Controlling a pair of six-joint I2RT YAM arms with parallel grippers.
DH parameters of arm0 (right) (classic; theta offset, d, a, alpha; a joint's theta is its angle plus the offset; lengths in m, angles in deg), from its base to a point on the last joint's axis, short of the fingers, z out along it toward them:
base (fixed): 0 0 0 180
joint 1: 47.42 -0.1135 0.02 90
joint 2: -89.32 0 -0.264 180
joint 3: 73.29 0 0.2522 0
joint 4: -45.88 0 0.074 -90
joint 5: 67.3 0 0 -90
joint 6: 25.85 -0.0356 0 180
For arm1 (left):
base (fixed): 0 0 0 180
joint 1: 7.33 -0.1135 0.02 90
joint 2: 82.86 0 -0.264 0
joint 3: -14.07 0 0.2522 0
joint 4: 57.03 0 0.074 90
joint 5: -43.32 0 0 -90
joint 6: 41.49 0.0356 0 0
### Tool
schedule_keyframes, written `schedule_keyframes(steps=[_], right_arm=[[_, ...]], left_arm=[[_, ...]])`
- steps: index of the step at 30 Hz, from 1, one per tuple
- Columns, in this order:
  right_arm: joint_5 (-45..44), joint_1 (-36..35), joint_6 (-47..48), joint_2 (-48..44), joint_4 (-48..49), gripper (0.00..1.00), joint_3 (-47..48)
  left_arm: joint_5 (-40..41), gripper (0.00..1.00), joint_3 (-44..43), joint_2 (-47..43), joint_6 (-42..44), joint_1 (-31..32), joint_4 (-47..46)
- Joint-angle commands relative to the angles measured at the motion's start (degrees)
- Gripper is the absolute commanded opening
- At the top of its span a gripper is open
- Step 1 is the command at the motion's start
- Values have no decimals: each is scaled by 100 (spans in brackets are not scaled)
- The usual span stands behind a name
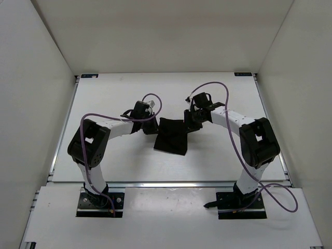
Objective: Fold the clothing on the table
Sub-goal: Fold the skirt
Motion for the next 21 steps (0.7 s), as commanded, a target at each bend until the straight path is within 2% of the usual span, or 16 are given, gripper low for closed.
schedule_keyframes(steps=[1,5,11,15,21], right_arm=[[63,-43,-27,116,430,17,287],[194,-60,-80,239,650,20,296],[186,-218,34,538,246,13,577],[133,-385,-45,118,-114,6,394],[282,-605,-212,-533,43,8,-380]], left_arm=[[-229,0,107,9,-148,147,-109],[-352,0,239,53,-315,262,-277],[-484,0,353,168,-640,324,-593],[-800,0,625,299,-1045,139,-1260],[-695,0,687,317,-1379,279,-1630]])
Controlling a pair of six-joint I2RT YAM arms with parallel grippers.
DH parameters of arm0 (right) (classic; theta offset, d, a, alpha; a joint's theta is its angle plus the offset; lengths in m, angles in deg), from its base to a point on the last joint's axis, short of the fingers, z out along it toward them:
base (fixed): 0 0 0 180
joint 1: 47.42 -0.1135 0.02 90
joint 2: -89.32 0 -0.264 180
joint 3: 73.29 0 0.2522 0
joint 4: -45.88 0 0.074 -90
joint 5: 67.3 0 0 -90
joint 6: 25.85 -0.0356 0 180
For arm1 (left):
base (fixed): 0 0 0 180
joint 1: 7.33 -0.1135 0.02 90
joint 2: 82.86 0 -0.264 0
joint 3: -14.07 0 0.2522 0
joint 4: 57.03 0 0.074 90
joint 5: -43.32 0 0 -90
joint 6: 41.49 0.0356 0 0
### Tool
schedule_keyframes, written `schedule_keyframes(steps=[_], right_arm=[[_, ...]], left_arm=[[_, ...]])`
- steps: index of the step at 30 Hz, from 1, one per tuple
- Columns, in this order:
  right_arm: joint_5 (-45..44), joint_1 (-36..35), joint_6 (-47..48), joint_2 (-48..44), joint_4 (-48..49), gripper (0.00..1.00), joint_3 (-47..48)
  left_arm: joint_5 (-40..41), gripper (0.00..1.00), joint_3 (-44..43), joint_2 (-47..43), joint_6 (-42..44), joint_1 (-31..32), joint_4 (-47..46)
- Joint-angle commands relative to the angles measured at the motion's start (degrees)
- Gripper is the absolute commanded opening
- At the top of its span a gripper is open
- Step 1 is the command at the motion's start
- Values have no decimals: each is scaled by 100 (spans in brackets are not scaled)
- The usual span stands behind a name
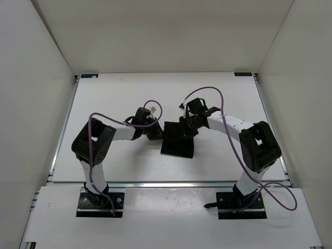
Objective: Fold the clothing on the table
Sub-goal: Fold the skirt
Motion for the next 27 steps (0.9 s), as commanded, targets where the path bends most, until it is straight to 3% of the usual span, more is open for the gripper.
schedule_keyframes(steps=[1,11,18,21,23,27], right_arm=[[145,-137,-129,-455,-63,7,-280],[628,-674,-305,-632,692,10,-1000],[470,-386,-287,-973,683,12,-991],[576,124,-314,-1334,1130,14,-1184],[576,345,-288,-1300,1219,12,-1107],[523,574,-95,-922,974,0,-571]], left_arm=[[-44,0,73,68,-291,122,-469],[-35,0,398,86,-818,201,-1006],[-35,2,442,-256,-652,70,-743],[-18,25,425,-581,-441,-245,-428],[8,51,320,-845,-213,-387,-199],[228,61,-67,-1075,420,-572,600]])
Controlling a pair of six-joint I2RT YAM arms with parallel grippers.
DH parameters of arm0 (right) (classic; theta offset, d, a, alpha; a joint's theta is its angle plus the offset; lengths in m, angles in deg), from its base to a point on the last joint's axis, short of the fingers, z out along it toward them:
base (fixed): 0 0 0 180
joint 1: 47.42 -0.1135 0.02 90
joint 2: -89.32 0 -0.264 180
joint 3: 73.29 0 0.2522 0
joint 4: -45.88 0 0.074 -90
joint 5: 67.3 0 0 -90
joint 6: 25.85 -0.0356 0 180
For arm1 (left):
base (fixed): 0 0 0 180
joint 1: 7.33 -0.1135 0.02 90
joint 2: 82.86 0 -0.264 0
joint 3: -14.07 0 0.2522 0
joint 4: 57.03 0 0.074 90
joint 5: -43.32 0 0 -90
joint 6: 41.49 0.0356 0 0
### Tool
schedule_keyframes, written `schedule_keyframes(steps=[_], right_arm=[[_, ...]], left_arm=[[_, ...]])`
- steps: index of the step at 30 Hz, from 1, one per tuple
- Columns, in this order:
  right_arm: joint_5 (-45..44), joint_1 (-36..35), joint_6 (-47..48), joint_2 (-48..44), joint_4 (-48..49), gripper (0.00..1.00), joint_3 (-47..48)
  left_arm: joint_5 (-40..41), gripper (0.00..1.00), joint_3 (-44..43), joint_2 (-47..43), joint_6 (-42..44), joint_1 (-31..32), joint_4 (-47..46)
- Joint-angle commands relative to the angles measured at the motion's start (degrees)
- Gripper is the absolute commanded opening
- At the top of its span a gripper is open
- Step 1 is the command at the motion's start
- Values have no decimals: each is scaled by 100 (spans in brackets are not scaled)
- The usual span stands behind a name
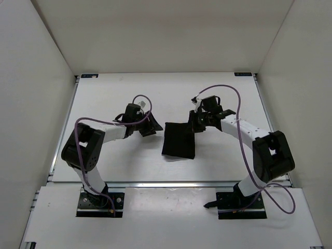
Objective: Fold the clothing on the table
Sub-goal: Fold the skirt
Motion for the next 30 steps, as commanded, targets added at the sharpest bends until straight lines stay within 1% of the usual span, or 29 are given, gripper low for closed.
schedule_keyframes(steps=[1,2,3,4,5,6,7,9,13,16,19,22,25,27,28,29,30], right_arm=[[23,-27,190,367,136,0,467],[92,-1,208,474,136,0,625],[102,-44,208,536,180,0,662],[154,-79,190,623,215,0,758],[224,-97,155,720,259,0,820],[268,-176,138,808,337,0,855],[408,-194,94,826,408,0,925],[541,-264,50,984,583,0,960],[743,-378,-82,1274,838,0,987],[788,-475,-188,1546,1058,0,1013],[735,-493,-135,1959,1015,0,1233],[629,-361,-91,2257,1041,0,1426],[760,-176,-108,2469,954,0,1733],[927,-63,-83,2514,743,1,2101],[963,-45,-65,2496,586,3,2182],[902,-45,66,2418,393,12,2374],[754,-27,189,2295,295,19,2576]], left_arm=[[169,61,-421,-508,696,-133,733],[222,58,-492,-630,827,-107,952],[266,50,-562,-649,907,-115,1128],[301,45,-632,-754,1021,-124,1199],[354,34,-659,-903,1083,-37,1348],[380,20,-651,-1017,1110,59,1428],[337,9,-581,-1105,1093,95,1368],[249,0,-396,-1447,952,279,1175],[21,0,130,-1809,443,552,657],[-59,0,377,-1924,310,702,471],[-251,0,527,-1661,319,868,366],[-182,0,571,-1406,415,1027,321],[-182,0,492,-1177,591,1010,531],[-235,0,457,-1203,749,931,585],[-217,0,439,-1255,784,852,802],[-191,5,430,-1299,898,825,865],[-217,8,396,-1395,995,721,883]])
